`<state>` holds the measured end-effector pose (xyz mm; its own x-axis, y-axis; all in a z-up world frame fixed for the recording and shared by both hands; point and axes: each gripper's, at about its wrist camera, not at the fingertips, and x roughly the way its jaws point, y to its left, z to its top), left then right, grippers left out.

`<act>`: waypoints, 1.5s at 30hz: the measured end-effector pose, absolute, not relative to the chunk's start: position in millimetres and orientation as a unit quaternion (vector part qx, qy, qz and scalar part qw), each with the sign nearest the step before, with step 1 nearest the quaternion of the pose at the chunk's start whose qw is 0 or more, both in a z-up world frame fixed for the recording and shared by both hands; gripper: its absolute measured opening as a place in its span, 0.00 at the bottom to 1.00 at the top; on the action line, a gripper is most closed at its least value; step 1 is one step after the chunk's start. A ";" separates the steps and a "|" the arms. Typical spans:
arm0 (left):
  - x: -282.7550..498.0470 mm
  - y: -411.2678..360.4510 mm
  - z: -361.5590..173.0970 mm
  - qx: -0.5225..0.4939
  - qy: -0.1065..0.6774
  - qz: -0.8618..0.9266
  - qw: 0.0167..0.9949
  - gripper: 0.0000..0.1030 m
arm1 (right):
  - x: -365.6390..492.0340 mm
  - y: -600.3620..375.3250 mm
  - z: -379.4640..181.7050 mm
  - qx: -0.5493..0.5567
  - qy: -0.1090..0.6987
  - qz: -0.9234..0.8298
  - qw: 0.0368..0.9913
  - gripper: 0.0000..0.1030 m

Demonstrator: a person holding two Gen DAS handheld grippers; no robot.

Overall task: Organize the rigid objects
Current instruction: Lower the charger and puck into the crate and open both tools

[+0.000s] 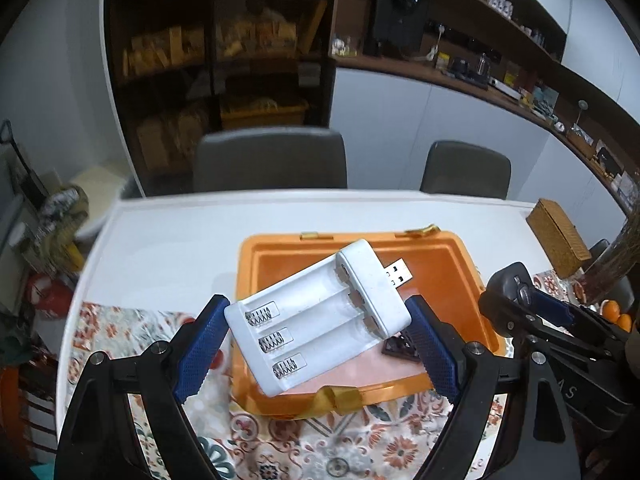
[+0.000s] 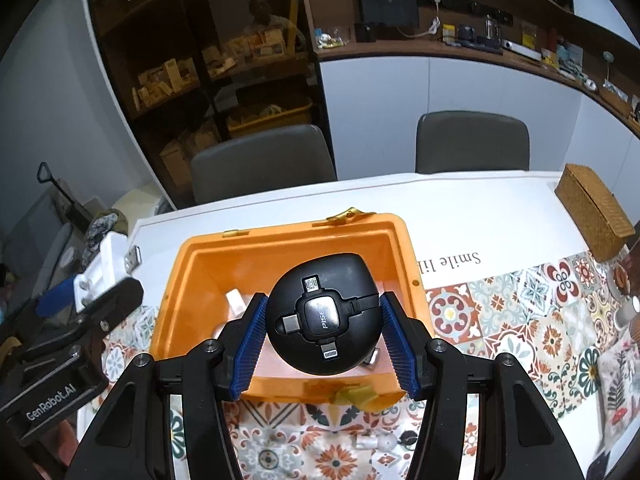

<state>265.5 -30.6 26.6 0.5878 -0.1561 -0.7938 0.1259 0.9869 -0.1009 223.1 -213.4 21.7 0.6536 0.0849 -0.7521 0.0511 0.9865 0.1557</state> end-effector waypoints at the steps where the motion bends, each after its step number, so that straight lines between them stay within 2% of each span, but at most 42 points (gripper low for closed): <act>1: 269.4 -30.9 23.2 -0.019 0.455 -0.084 0.886 0.86 | 226.7 -214.8 20.4 0.085 0.421 0.010 0.903 0.54; 16: 295.1 -47.1 -28.3 0.016 0.534 -0.092 0.840 0.86 | 254.7 -213.0 -17.4 0.065 0.478 0.002 0.876 0.54; 31: 302.1 -58.2 -61.1 0.054 0.566 -0.078 0.819 0.87 | 260.3 -212.2 -36.5 0.056 0.498 -0.001 0.865 0.54; 38: 301.0 -53.7 -60.0 0.050 0.567 -0.072 0.819 0.89 | 261.5 -210.2 -38.2 0.054 0.503 -0.002 0.863 0.54; 45: 291.6 -41.4 -47.4 0.073 0.539 -0.026 0.839 0.97 | 258.4 -204.3 -35.8 0.050 0.501 0.006 0.864 0.54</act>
<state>291.6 -41.4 -47.4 0.4179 0.0356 -0.9078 0.1219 0.9880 0.0949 258.4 -204.3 -35.8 0.4977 0.0610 -0.8652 0.0400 0.9948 0.0932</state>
